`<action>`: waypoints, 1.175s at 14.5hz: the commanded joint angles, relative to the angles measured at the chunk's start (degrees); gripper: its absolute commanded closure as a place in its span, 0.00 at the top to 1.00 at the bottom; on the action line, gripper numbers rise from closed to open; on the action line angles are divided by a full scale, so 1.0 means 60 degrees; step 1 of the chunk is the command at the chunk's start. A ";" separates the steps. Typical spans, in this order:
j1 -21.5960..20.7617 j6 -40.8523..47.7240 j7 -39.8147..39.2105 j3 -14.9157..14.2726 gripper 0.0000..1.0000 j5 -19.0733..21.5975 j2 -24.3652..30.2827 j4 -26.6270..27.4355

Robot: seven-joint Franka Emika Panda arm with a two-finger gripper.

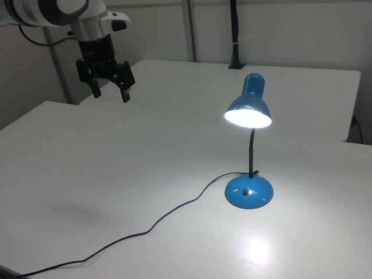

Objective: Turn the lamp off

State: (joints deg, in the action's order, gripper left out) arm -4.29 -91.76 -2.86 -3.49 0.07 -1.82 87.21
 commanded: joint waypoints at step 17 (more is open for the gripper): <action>-0.0017 -0.0001 -0.0560 0.0201 1.00 -0.0100 0.0363 0.0568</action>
State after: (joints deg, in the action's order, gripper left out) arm -4.27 -91.77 -3.16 -2.27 0.07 -1.75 88.03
